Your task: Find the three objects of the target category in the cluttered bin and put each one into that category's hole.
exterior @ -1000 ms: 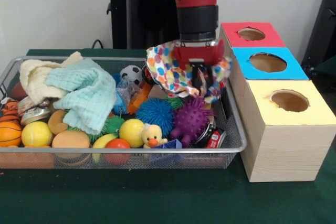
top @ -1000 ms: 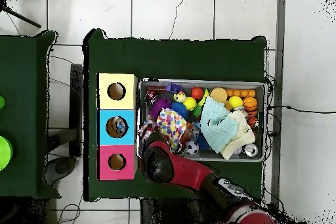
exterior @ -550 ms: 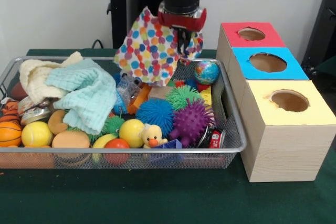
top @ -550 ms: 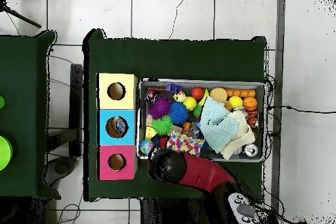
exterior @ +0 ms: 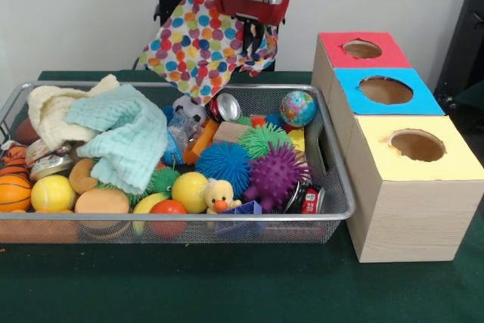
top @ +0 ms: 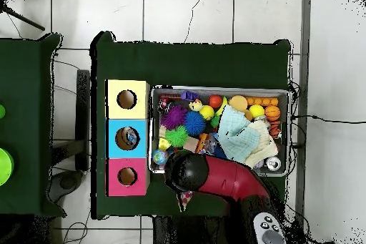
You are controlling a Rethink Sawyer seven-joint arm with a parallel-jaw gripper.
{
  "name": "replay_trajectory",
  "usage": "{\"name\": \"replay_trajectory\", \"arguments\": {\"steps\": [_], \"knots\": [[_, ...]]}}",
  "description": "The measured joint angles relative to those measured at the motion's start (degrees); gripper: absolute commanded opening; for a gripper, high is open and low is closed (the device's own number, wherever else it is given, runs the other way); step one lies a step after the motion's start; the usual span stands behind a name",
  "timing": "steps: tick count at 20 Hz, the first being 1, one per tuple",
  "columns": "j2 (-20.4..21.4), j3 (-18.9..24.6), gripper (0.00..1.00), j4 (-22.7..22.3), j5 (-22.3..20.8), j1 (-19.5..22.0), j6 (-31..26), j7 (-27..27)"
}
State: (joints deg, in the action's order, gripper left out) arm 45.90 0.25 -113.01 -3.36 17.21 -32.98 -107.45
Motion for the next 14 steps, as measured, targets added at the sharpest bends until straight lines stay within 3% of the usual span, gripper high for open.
{"name": "replay_trajectory", "arguments": {"steps": [8, 12, 14], "knots": [[-0.90, -0.93, 0.00, 0.31, 2.42, -3.62, 5.19, -0.04], [-3.56, -0.95, 0.00, 0.31, 7.13, -8.19, 14.14, -0.30], [-4.16, -0.95, 0.00, 0.32, 8.53, -9.24, 15.89, -0.43]]}}
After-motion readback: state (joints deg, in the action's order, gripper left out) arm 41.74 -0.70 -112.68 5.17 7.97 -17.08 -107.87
